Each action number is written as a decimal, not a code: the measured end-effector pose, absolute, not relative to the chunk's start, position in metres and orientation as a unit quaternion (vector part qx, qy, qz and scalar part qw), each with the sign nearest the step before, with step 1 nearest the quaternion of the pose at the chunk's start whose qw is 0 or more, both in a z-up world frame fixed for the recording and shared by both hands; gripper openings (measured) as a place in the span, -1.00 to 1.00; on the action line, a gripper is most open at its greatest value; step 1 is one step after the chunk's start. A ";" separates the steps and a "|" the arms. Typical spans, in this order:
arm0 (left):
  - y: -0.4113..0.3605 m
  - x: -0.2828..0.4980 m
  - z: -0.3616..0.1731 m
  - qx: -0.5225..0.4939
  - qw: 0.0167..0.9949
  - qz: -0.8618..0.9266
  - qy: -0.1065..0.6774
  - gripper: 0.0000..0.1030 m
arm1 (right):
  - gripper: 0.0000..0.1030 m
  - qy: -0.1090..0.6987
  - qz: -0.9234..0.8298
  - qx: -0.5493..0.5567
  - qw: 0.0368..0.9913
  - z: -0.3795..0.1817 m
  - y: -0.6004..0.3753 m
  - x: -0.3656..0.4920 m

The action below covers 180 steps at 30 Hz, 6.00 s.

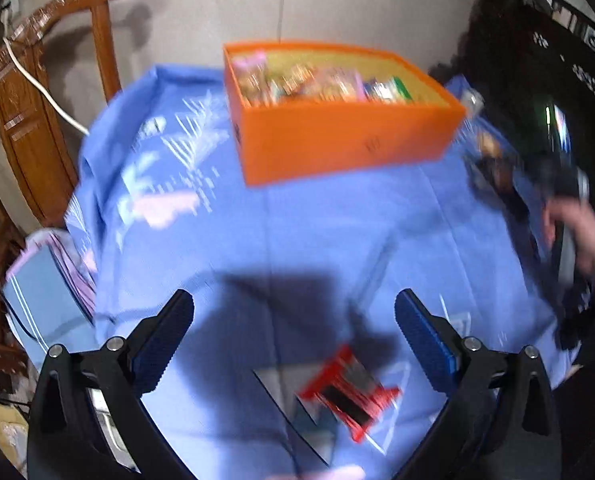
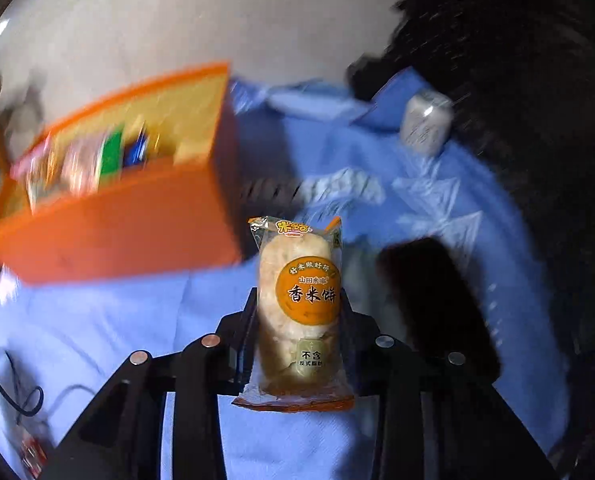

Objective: Organize snacks

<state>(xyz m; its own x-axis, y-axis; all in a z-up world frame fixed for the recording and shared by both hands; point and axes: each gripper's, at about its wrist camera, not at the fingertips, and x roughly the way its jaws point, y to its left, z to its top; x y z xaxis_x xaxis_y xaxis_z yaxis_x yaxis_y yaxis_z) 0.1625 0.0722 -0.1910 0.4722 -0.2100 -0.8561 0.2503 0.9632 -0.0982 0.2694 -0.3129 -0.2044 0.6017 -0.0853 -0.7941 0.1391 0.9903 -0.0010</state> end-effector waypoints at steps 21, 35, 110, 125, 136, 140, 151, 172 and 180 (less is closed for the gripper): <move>0.022 0.116 -0.292 0.005 0.813 -0.071 0.578 0.58 | -0.30 0.400 0.034 0.031 0.915 -0.142 -0.261 0.267; 0.028 0.113 -0.274 0.043 0.822 -0.087 0.560 -0.16 | -0.29 0.400 0.046 0.037 0.915 -0.144 -0.260 0.244; 0.090 0.187 -0.076 0.039 0.903 -0.172 0.392 -0.18 | -0.29 0.317 0.058 0.042 0.946 -0.056 -0.242 0.209; -0.023 0.365 -0.061 0.025 0.917 -0.103 0.384 -0.18 | -0.28 0.293 0.090 0.051 0.950 -0.040 -0.221 0.271; -0.030 0.405 -0.078 0.041 0.914 -0.074 0.396 -0.18 | -0.28 0.311 0.107 0.047 0.943 -0.056 -0.202 0.329; -0.026 0.415 -0.082 0.040 0.914 -0.065 0.398 -0.14 | -0.27 0.318 0.110 0.045 0.941 -0.063 -0.197 0.344; 0.004 0.412 -0.086 0.016 0.909 0.008 0.417 0.92 | 0.93 0.356 0.057 0.030 0.932 -0.067 -0.194 0.347; 0.009 0.368 -0.056 0.037 0.918 0.019 0.394 0.92 | 0.93 0.363 0.038 0.011 0.931 -0.054 -0.200 0.305; 0.013 0.356 -0.047 0.037 0.921 0.018 0.388 0.92 | 0.93 0.360 0.040 0.009 0.932 -0.049 -0.196 0.292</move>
